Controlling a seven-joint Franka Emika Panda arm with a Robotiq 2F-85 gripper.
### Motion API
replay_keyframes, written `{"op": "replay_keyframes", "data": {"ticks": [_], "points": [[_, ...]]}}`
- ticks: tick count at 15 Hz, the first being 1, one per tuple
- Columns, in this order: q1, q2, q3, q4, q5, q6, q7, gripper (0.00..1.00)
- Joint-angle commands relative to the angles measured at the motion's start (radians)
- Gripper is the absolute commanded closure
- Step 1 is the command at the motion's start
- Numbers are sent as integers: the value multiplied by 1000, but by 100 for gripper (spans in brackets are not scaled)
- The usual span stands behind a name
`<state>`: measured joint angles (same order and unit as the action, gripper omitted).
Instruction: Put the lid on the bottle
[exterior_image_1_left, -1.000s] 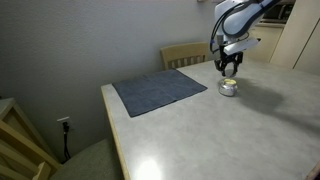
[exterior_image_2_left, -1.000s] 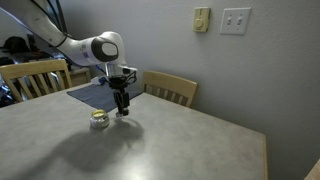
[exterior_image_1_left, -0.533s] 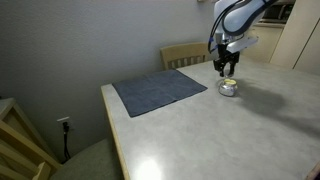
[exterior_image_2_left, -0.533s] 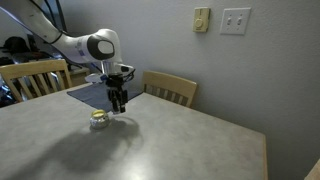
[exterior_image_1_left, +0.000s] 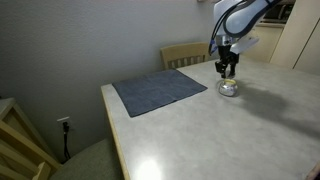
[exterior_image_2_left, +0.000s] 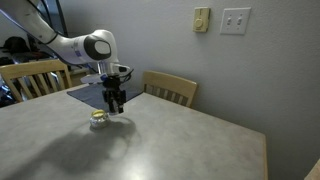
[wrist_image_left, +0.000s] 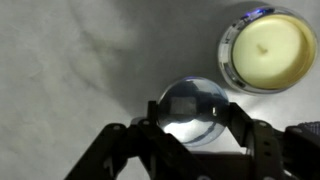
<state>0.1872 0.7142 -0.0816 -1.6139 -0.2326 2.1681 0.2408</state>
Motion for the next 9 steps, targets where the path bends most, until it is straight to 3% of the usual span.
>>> {"op": "replay_keyframes", "data": {"ticks": [1, 9], "points": [[21, -75, -4, -85, -48, 22, 22, 56], [21, -136, 57, -172, -22, -33, -33, 56]]}}
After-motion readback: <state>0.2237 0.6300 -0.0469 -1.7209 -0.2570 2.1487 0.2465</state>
